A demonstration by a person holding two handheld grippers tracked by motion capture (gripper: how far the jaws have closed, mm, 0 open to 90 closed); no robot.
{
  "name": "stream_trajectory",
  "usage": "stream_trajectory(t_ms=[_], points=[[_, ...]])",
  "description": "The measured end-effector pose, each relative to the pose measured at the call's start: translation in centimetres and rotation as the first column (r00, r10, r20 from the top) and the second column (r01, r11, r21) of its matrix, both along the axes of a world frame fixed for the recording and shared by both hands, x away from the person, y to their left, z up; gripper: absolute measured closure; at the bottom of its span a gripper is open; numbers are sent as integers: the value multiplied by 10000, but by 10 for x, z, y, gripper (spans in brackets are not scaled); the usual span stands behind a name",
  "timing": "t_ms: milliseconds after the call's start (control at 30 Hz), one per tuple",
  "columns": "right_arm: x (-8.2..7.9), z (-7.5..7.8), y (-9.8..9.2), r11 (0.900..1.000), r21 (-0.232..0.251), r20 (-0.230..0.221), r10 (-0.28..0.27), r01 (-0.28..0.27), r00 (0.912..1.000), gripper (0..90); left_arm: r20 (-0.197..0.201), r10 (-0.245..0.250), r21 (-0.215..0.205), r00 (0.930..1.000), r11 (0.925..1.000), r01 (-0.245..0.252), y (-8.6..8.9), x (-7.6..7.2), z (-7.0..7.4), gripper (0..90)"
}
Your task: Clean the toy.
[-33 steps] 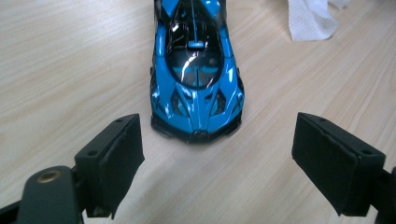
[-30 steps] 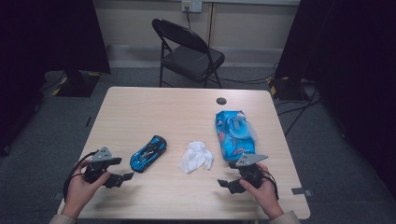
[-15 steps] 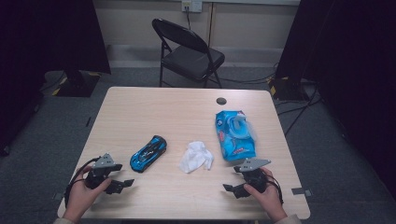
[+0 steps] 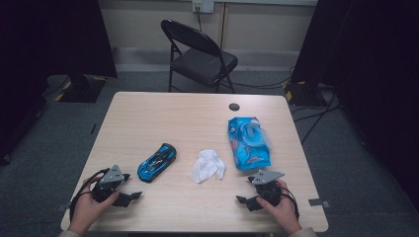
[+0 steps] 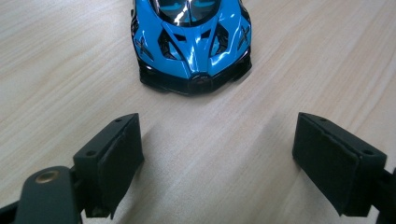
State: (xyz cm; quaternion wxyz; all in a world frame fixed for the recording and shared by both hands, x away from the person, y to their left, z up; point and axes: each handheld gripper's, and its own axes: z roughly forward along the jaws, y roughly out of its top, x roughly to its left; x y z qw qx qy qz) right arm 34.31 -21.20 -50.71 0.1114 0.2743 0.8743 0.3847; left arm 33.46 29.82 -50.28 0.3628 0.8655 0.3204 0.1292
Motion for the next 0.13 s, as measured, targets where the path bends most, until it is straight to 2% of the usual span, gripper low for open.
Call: stream_trajectory(t_ms=[133], points=[[0,0,0,10000,16,7,39,-39,10000,145,47,9,-88,10000,10000,-9,-1,0,-1,140]])
